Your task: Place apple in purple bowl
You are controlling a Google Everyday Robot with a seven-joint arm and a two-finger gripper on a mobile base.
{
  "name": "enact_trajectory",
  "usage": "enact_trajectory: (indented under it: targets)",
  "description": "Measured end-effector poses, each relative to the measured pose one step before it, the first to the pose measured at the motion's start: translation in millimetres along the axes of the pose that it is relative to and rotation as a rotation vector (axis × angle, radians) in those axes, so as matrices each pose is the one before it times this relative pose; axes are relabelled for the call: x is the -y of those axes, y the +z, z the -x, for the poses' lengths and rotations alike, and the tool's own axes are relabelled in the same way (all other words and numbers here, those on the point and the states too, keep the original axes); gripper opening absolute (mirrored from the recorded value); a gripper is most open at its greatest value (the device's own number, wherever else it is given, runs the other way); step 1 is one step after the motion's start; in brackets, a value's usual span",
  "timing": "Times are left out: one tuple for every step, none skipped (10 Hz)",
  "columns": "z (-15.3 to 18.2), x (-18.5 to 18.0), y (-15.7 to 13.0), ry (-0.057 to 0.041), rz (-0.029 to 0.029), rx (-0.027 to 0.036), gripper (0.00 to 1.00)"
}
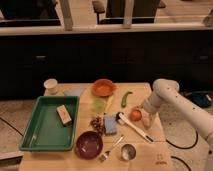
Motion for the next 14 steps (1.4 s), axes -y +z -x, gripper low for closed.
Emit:
enact_trajectory:
  targets:
    - [0.38, -0.03, 0.54, -0.00231, -0.00131, 0.00776, 0.80]
    - [0.30, -0.22, 0.13, -0.00196, -0.00021, 0.00606, 0.80]
    - [0.08, 0.27, 0.24, -0.00131, -0.00215, 0.00534, 0.80]
    - [0.22, 0.11, 0.17, -0.00128, -0.00063, 0.00460, 0.80]
    - [0.22, -0.72, 0.40, -0.00146, 0.00022, 0.00795, 0.80]
    - [0.07, -0.02, 0.21, -0.00079, -0.00039, 0.00322, 0.80]
    - [0.36, 0.31, 0.32, -0.00139, -0.00121, 0.00681, 0.80]
    - [0.35, 0.26, 0.23, -0.00133, -0.00044, 0.00512, 0.80]
    - [0.38, 0.10, 0.27, -0.00138, -0.00051, 0.00576, 0.80]
    - [0.27, 0.06, 0.32, -0.00095, -0.00081, 0.00563, 0.80]
    - [0.12, -0.29, 0.38, -0.00089, -0.00048, 0.00778, 0.80]
    - [0.30, -0.01, 0.12, -0.00136, 0.00020, 0.00598, 0.80]
    - [0.17, 0.10, 0.25, -0.00082, -0.00002, 0.00398, 0.80]
    - [0.37, 0.42, 0.49, -0.00198, -0.00033, 0.00689, 0.80]
